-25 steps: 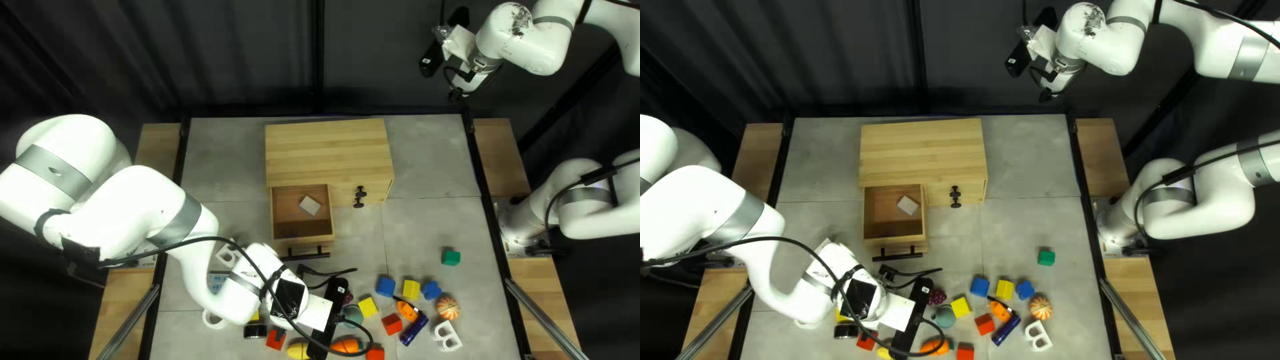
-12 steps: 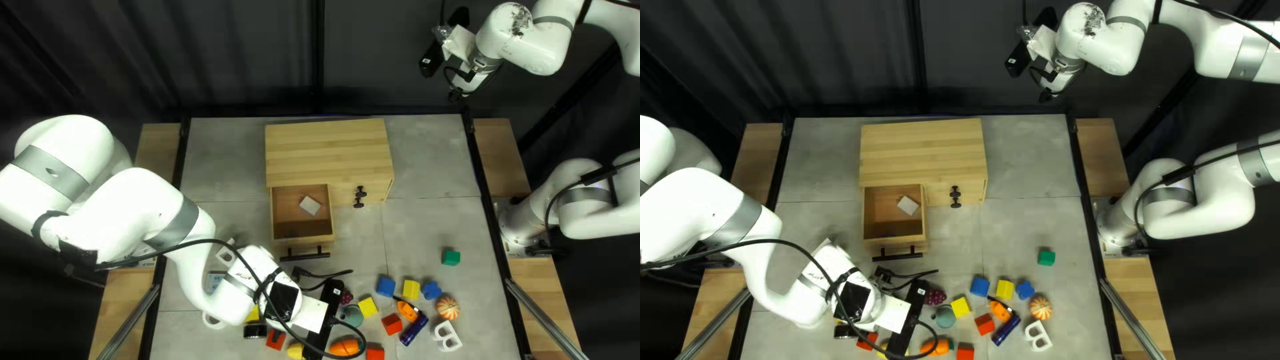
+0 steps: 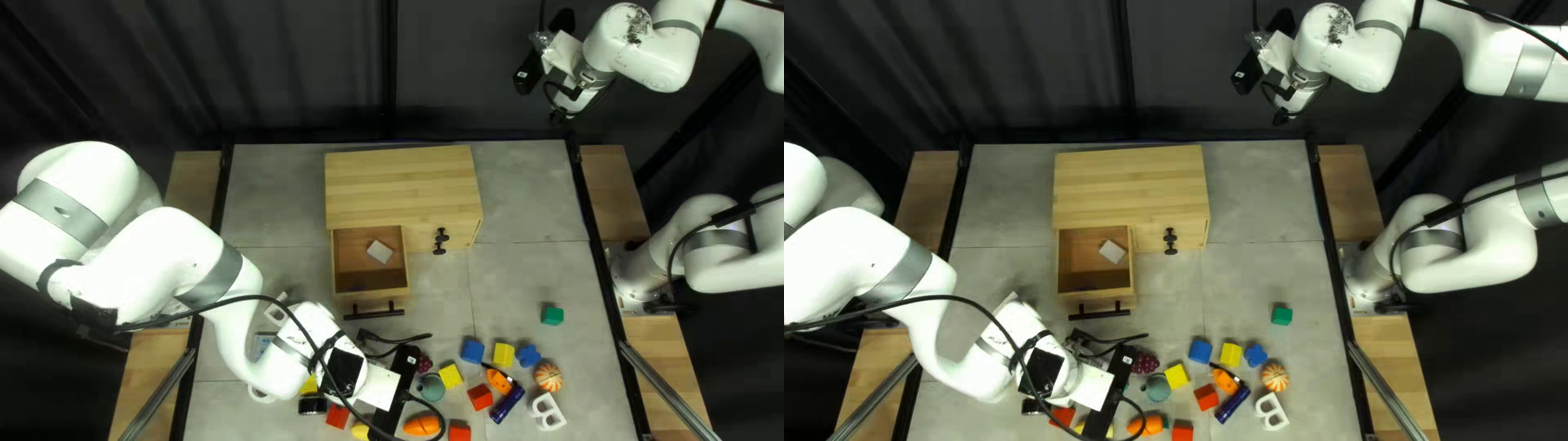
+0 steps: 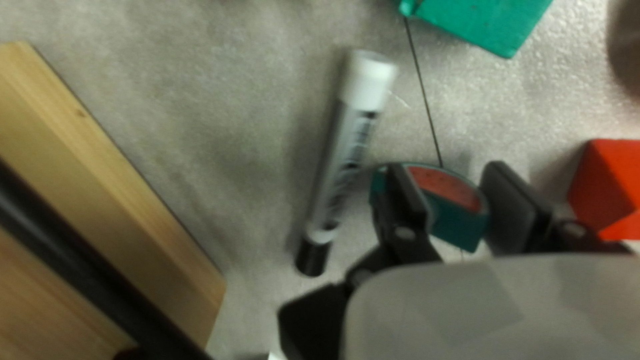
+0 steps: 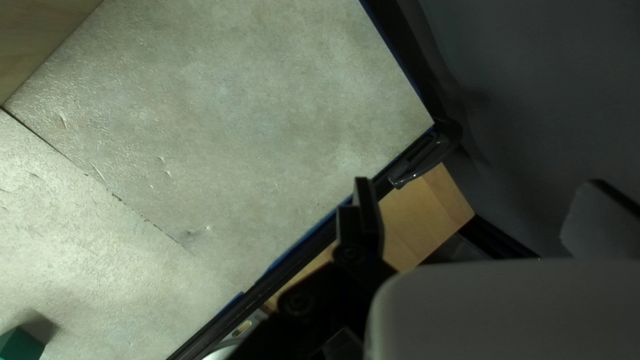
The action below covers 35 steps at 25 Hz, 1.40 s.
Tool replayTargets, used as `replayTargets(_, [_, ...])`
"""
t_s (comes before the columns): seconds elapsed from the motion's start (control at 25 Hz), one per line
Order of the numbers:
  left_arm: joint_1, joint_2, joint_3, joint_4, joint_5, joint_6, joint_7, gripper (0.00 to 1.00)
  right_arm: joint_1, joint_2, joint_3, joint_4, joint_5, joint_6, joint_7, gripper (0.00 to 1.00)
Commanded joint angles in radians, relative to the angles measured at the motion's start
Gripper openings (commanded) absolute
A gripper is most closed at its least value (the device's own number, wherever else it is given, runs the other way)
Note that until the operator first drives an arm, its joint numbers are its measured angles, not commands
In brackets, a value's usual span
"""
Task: Open drawers and place objects into drawer and close
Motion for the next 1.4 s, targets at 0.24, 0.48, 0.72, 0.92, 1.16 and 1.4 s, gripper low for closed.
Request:
replayTargets(0.24, [-0.003,-0.114,0.007,0.021,0.049,0.117,0.027,0.00,0.000,0.000,0.000,0.000,0.000,0.000,0.000,1.00])
replayTargets(0.48, [0.013,-0.267,0.021,0.001,0.061,0.198,0.087,0.00,0.000,0.000,0.000,0.000,0.000,0.000,0.000,1.00])
replayTargets(0.72, [0.029,-0.450,0.047,0.013,0.074,0.306,0.189,0.00,0.000,0.000,0.000,0.000,0.000,0.000,0.000,1.00])
replayTargets(0.92, [0.071,-0.465,0.086,-0.001,0.131,0.297,0.225,0.00,0.000,0.000,0.000,0.000,0.000,0.000,0.000,1.00])
replayTargets(1.16, [0.110,-0.429,0.122,-0.034,0.168,0.241,0.208,0.68,0.000,0.000,0.000,0.000,0.000,0.000,0.000,1.00])
replayTargets(1.4, [0.149,-0.395,0.159,-0.066,0.179,0.210,0.165,1.00,0.000,0.000,0.000,0.000,0.000,0.000,0.000,1.00])
